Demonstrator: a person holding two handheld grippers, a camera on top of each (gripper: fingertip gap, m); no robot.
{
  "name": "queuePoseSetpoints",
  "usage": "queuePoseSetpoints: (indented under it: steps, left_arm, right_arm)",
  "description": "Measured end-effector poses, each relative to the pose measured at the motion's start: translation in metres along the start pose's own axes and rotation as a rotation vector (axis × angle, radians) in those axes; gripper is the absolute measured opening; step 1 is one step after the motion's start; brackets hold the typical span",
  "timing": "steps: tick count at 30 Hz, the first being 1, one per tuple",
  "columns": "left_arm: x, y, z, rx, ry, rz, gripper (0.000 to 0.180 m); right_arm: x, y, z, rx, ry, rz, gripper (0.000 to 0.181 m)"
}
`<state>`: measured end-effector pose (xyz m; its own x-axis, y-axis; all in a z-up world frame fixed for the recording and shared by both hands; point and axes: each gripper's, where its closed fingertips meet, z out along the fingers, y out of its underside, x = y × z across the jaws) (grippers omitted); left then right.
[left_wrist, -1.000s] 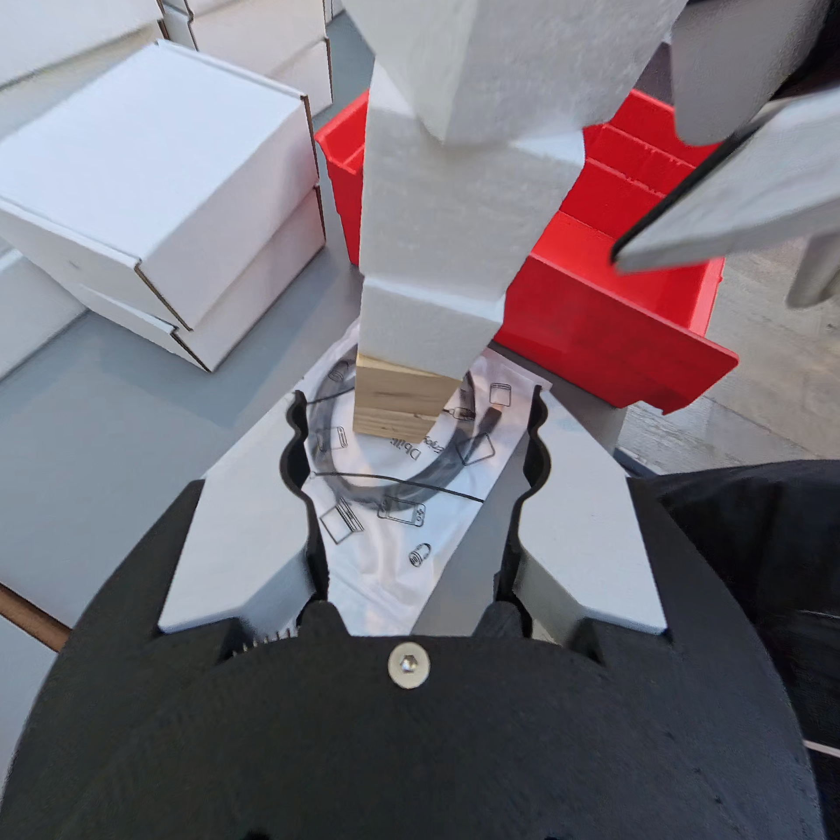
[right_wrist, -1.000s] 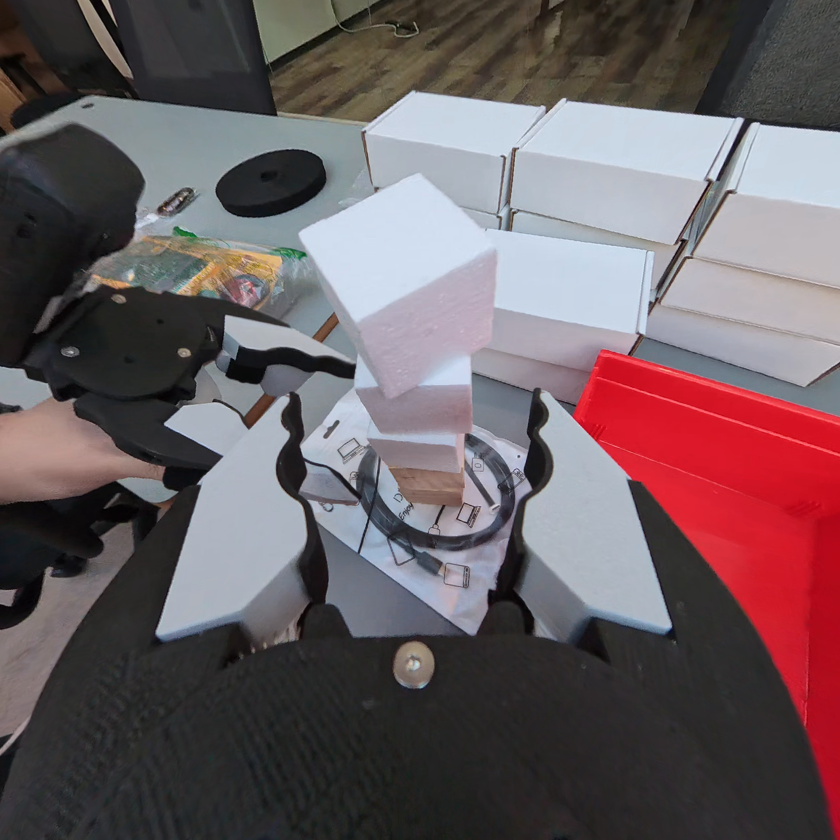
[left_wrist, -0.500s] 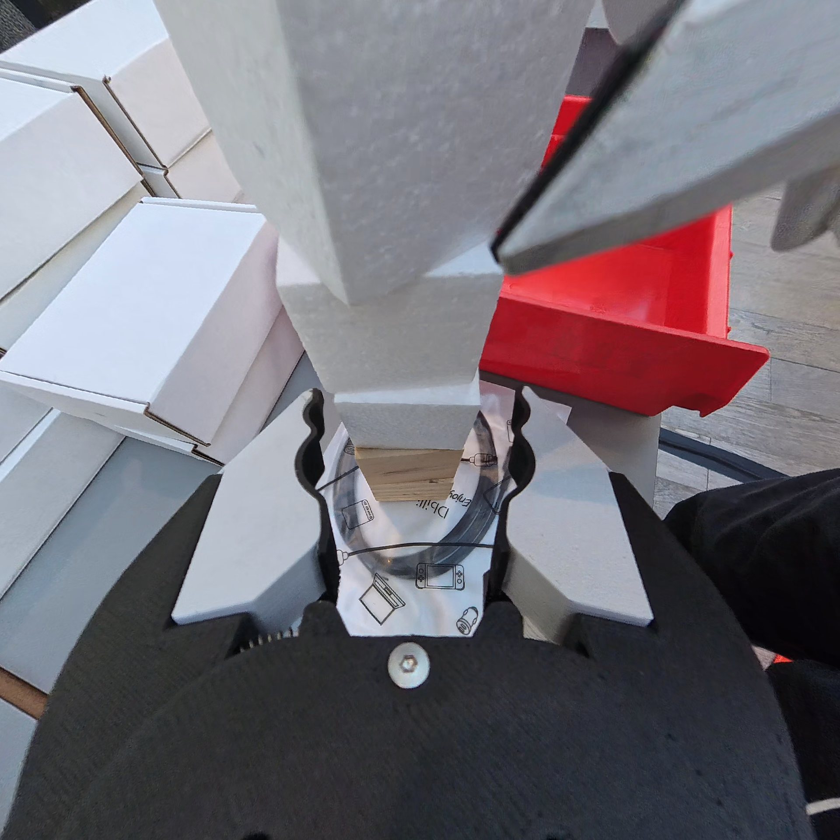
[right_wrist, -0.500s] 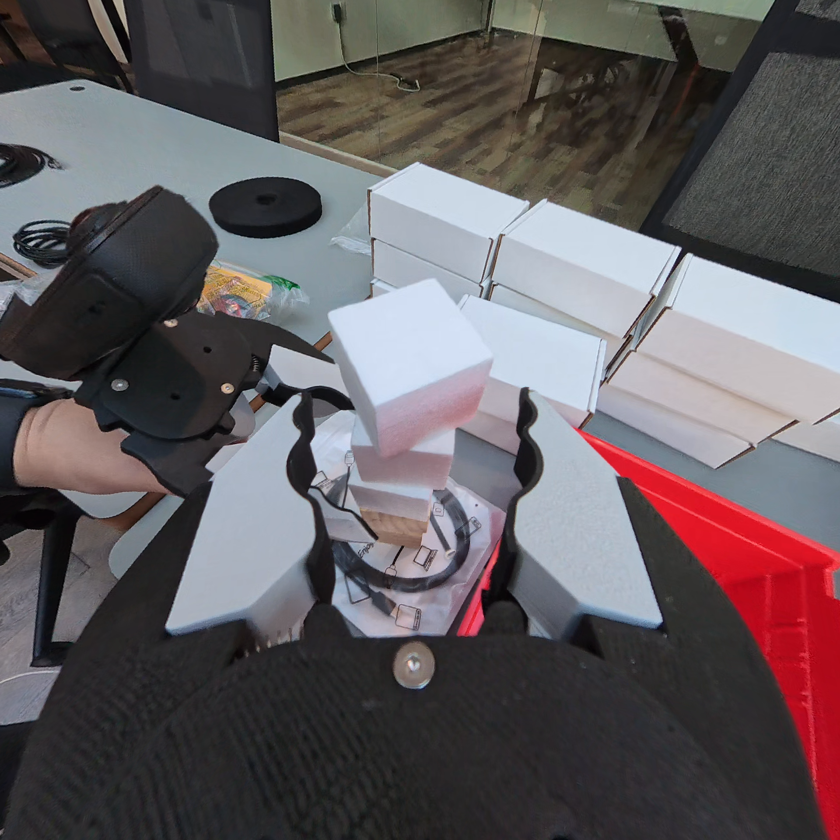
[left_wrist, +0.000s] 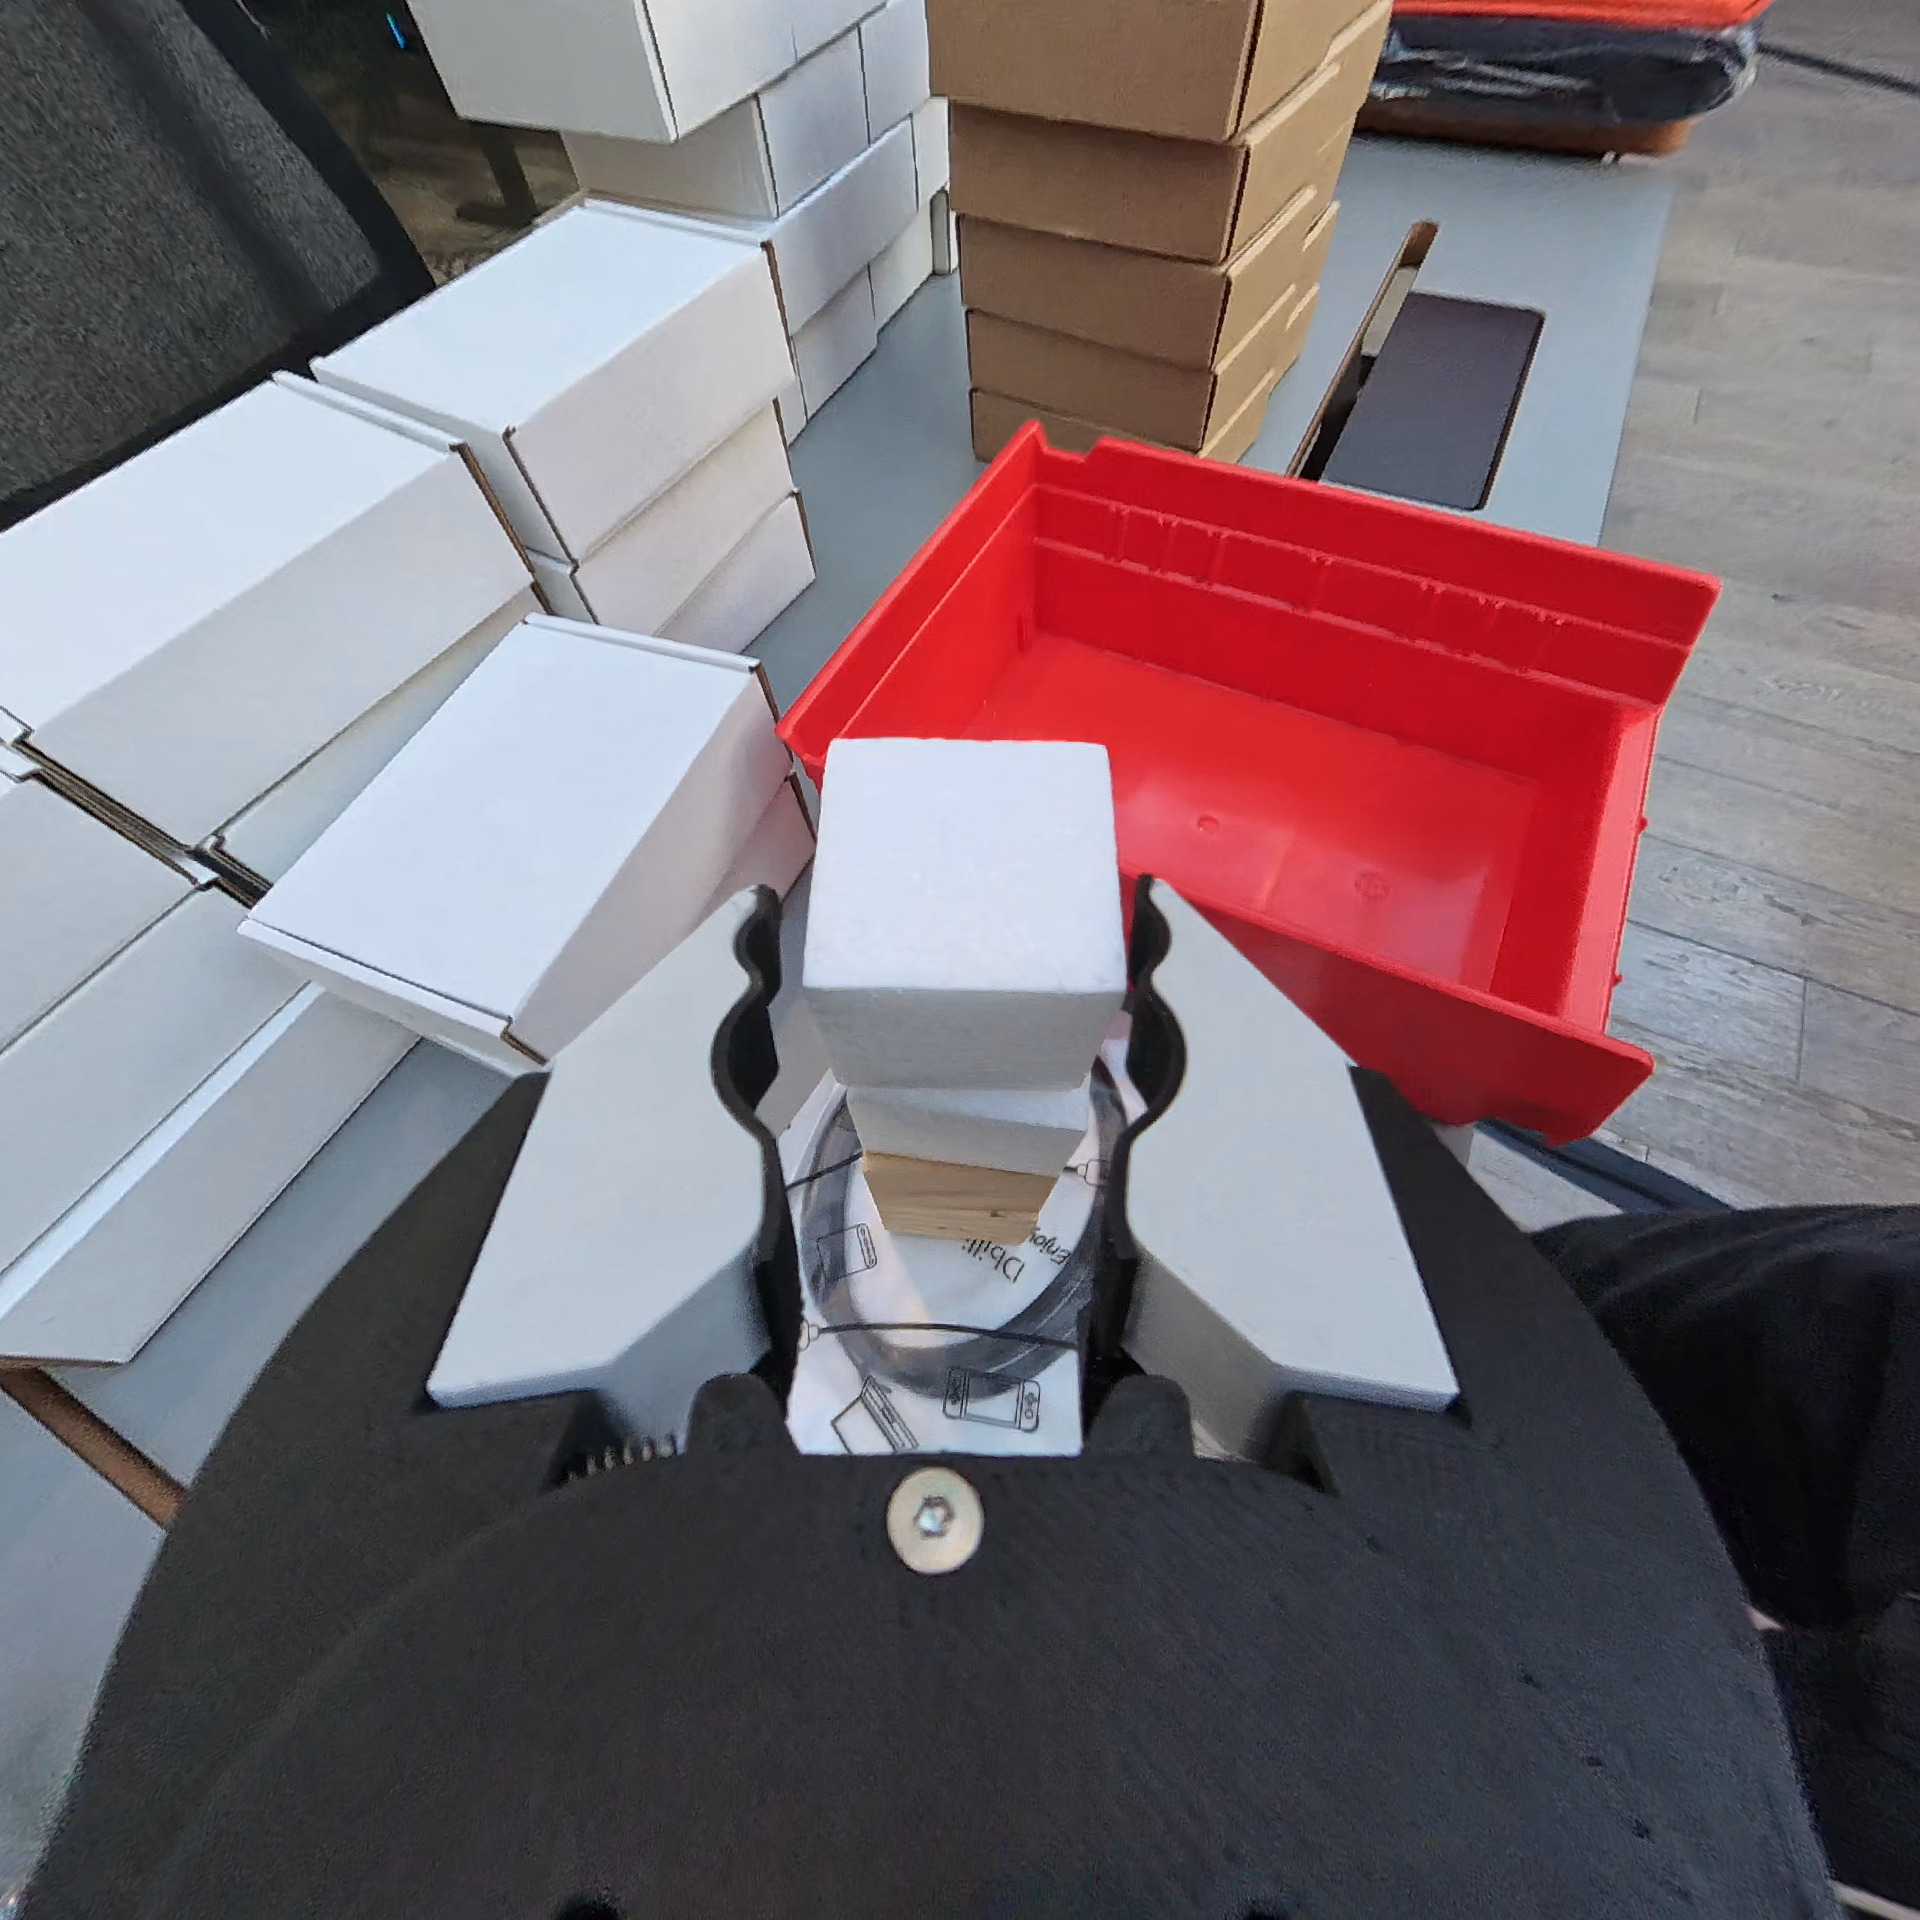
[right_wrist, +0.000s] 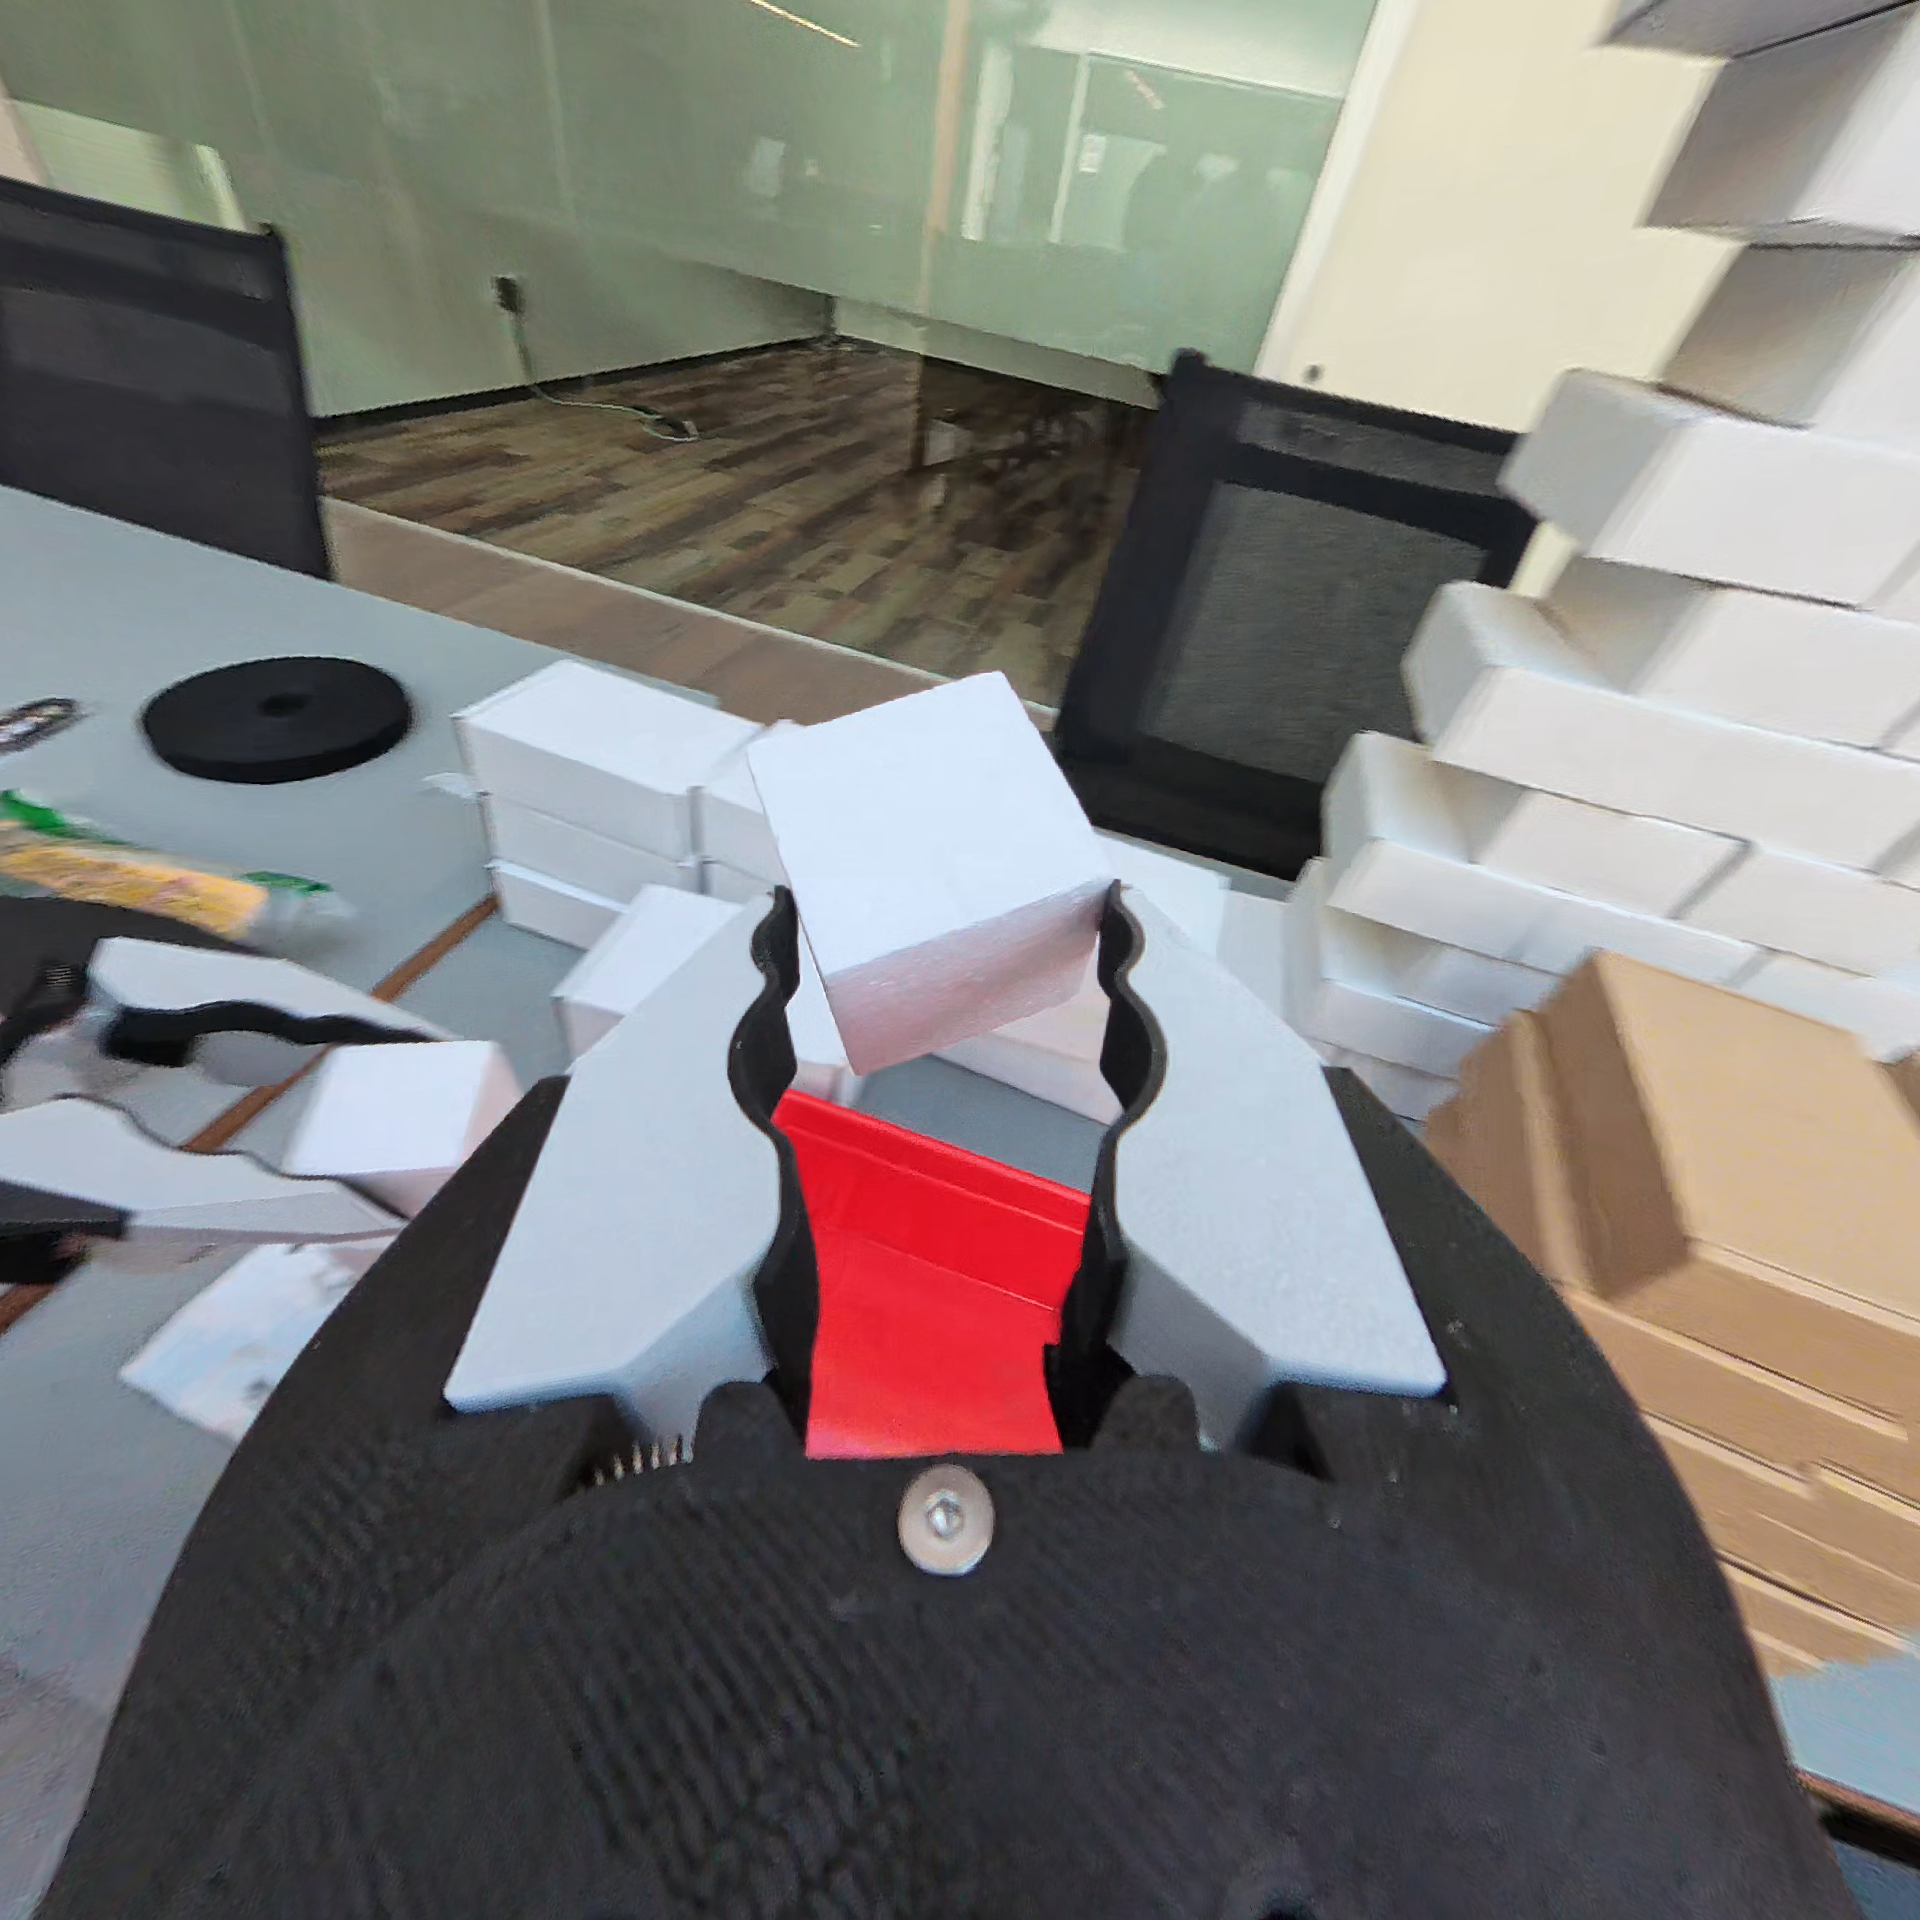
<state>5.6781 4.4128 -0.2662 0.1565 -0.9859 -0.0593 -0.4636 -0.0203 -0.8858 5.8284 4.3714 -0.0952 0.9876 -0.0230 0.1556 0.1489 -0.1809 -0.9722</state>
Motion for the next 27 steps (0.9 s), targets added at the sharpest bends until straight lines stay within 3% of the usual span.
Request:
queuePoseSetpoints:
  steps: [1, 5, 9, 17, 19, 27]
  left_arm:
    - [-0.001, 0.004, 0.001, -0.032, -0.001, 0.002, 0.057]
    - [-0.002, -0.002, -0.004, -0.035, -0.032, -0.026, 0.057]
    - [-0.007, -0.031, -0.015, -0.006, -0.093, -0.068, 0.057]
    - [0.005, -0.162, -0.01, 0.093, -0.181, -0.17, 0.057]
    - [0.019, -0.204, 0.012, 0.126, -0.143, -0.18, 0.057]
    - [0.096, -0.365, 0.193, 0.185, 0.013, -0.023, 0.057]
  right_arm:
    - [0.034, -0.003, -0.006, -0.003, 0.061, -0.006, 0.057]
    - [0.169, 0.006, -0.018, -0.047, 0.262, 0.095, 0.056]
    - [0.257, 0.044, -0.001, -0.093, 0.319, 0.253, 0.057]
    - [0.298, 0.104, 0.042, -0.218, 0.207, 0.237, 0.058]
    - [0.296, 0.109, 0.041, -0.24, 0.153, 0.207, 0.068]
    - [0.308, 0.082, -0.039, -0.143, -0.024, 0.123, 0.074]
